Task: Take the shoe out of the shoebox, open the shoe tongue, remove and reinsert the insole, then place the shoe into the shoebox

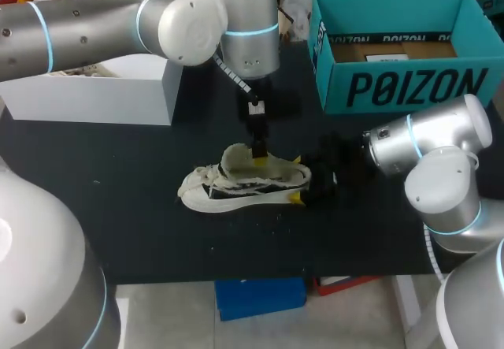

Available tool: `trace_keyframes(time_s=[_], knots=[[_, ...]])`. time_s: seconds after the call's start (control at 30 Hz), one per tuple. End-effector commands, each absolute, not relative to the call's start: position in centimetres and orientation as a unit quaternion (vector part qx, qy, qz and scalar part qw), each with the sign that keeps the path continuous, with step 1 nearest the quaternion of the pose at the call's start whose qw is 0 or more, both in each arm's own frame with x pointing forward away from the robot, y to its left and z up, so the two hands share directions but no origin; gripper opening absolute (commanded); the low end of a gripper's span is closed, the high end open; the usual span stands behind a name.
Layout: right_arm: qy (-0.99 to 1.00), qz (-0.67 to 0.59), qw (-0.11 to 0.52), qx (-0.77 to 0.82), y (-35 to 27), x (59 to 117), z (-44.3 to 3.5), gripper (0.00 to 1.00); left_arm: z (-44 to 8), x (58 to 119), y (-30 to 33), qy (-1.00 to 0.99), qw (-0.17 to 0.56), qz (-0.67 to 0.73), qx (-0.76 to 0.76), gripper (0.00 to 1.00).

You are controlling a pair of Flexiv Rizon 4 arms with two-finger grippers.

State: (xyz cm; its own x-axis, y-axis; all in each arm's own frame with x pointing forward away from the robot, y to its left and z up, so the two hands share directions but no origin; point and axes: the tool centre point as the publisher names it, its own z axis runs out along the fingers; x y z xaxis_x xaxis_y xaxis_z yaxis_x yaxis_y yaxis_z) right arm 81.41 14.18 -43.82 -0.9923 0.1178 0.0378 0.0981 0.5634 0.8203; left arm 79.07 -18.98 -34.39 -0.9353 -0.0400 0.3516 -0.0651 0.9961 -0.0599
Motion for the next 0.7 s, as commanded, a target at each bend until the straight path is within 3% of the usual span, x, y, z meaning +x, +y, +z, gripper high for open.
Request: trace_keyframes(time_s=[0.03, 0.7], knots=[[0.884, 0.462, 0.011, 0.062, 14.19, 81.59, -44.17, 0.0, -35.72, 78.67, -19.48, -0.981, 0.188, 0.027, 0.039, 0.0], [0.884, 0.462, 0.011, 0.062, 14.19, 81.59, -44.17, 0.0, -35.58, 78.87, -19.69, -0.983, 0.181, 0.04, 0.01, 0.0]])
